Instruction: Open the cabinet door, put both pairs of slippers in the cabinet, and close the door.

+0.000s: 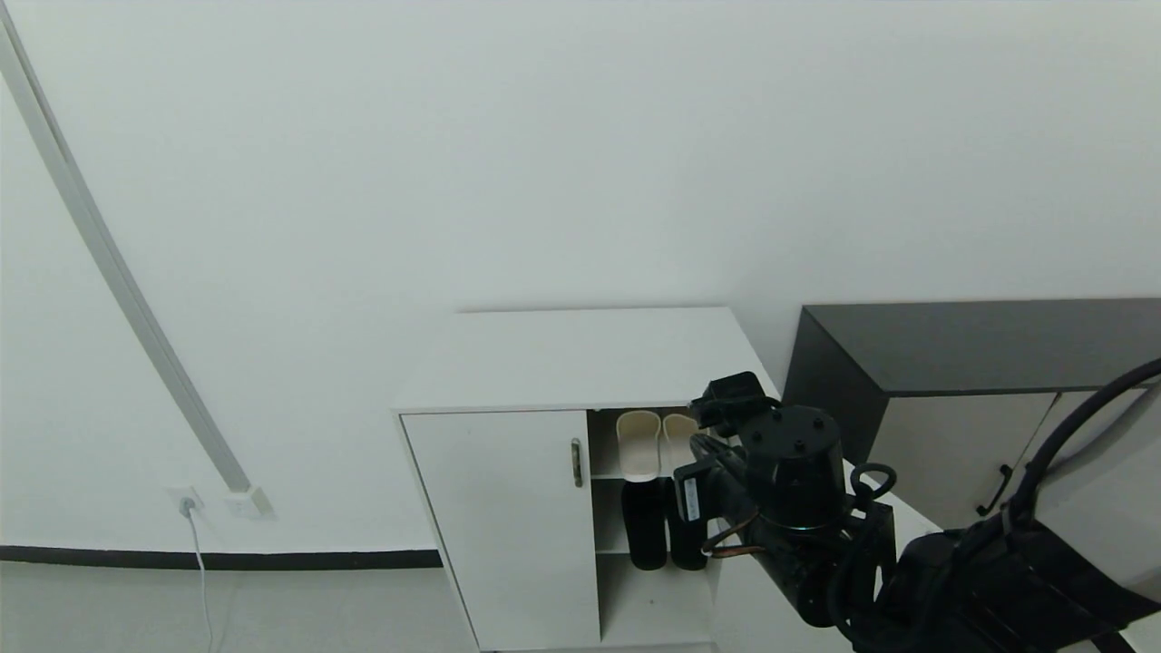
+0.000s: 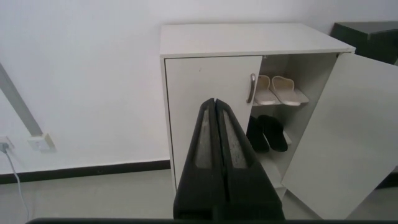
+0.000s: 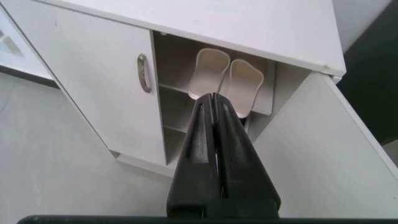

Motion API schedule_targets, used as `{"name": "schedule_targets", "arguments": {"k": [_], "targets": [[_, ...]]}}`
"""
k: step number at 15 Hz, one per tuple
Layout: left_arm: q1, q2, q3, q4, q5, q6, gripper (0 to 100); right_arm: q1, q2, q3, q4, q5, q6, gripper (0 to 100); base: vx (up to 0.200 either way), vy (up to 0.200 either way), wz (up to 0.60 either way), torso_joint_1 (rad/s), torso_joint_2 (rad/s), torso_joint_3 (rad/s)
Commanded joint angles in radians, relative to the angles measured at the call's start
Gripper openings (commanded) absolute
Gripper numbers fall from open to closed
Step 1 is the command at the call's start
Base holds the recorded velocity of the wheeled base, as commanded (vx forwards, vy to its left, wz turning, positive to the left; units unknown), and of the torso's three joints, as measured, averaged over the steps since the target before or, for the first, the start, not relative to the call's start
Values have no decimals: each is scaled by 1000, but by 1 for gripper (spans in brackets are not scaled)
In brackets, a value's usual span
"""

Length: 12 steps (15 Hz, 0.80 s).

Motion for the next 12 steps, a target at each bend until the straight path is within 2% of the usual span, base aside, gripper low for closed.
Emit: {"name": "schedule_targets", "arguments": {"k": [1,3,11,12], "targets": [[0,1,0,1,0,0,0,0,3,1,-1,3,2,0,0,0,0,0,0,0],[0,1,0,1,0,0,0,-2,3,3,1,8,0,0,0,0,0,0,0,0],[0,1,0,-1,2,-1,0,0,-8,9,-9,9,0,0,0,0,-600,6,0,5],[0,1,0,-1,3,-1,0,0,-8,9,-12,9,0,0,0,0,0,0,0,0]]}}
